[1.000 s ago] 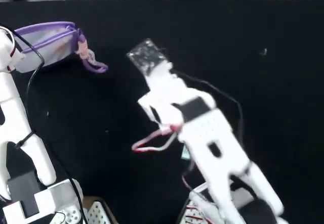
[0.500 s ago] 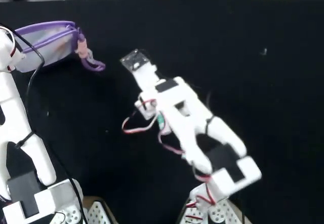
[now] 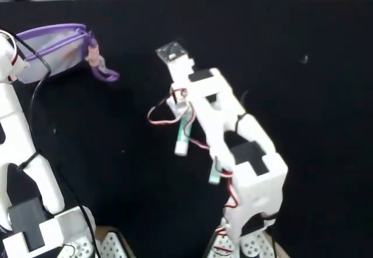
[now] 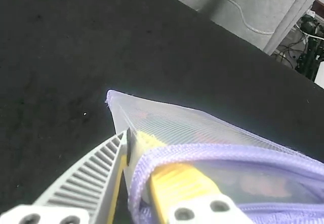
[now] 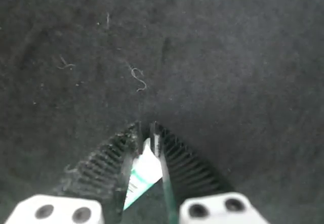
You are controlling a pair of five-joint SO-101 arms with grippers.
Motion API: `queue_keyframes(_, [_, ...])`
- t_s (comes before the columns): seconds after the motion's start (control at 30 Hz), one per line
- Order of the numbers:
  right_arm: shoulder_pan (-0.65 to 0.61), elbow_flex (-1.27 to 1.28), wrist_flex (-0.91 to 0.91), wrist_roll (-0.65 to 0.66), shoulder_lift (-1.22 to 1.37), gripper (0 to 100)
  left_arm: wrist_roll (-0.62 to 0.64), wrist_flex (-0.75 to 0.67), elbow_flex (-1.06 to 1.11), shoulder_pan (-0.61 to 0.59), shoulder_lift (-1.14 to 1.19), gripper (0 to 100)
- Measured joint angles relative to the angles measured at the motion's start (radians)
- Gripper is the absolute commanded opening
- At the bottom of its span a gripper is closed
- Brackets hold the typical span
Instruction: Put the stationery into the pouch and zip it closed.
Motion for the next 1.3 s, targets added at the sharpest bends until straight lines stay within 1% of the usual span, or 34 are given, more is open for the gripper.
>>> queue_keyframes(0.17, [0.005,0.000,0.060,0.000,-0.017,1.7,0.000,0.000,0.000,0.018,0.000,3])
queue_keyframes(0.2, [0.008,0.000,0.077,0.000,-0.034,3.7,0.000,0.000,0.000,0.023,0.000,3])
queue_keyframes(0.27, [0.009,0.000,0.126,-0.014,-0.075,13.0,0.000,0.000,0.000,0.025,0.000,3])
queue_keyframes(0.37, [0.008,0.000,0.189,-0.089,-0.130,27.7,0.000,0.000,0.000,0.025,0.000,3])
queue_keyframes(0.43, [0.008,0.000,0.206,-0.098,-0.149,31.9,0.000,0.000,0.000,0.028,0.000,3])
queue_keyframes(0.57, [-0.003,0.000,0.206,-0.100,-0.158,29.1,0.000,0.006,0.000,0.029,0.000,3])
queue_keyframes(0.67, [-0.009,0.003,0.206,-0.150,-0.158,27.5,0.000,0.006,0.000,0.029,0.000,3])
queue_keyframes(0.93, [-0.025,0.052,0.176,-0.255,-0.153,27.1,0.000,0.006,0.000,0.034,0.000,3])
queue_keyframes(1.17, [-0.064,0.052,0.169,-0.331,-0.069,26.6,0.000,0.006,0.000,0.034,0.000,3])
queue_keyframes(1.23, [-0.066,0.046,0.169,-0.368,-0.034,22.7,0.000,0.006,0.000,0.034,0.000,3])
queue_keyframes(1.3, [-0.066,0.029,0.175,-0.391,0.003,15.5,0.000,0.006,0.000,0.034,0.000,3])
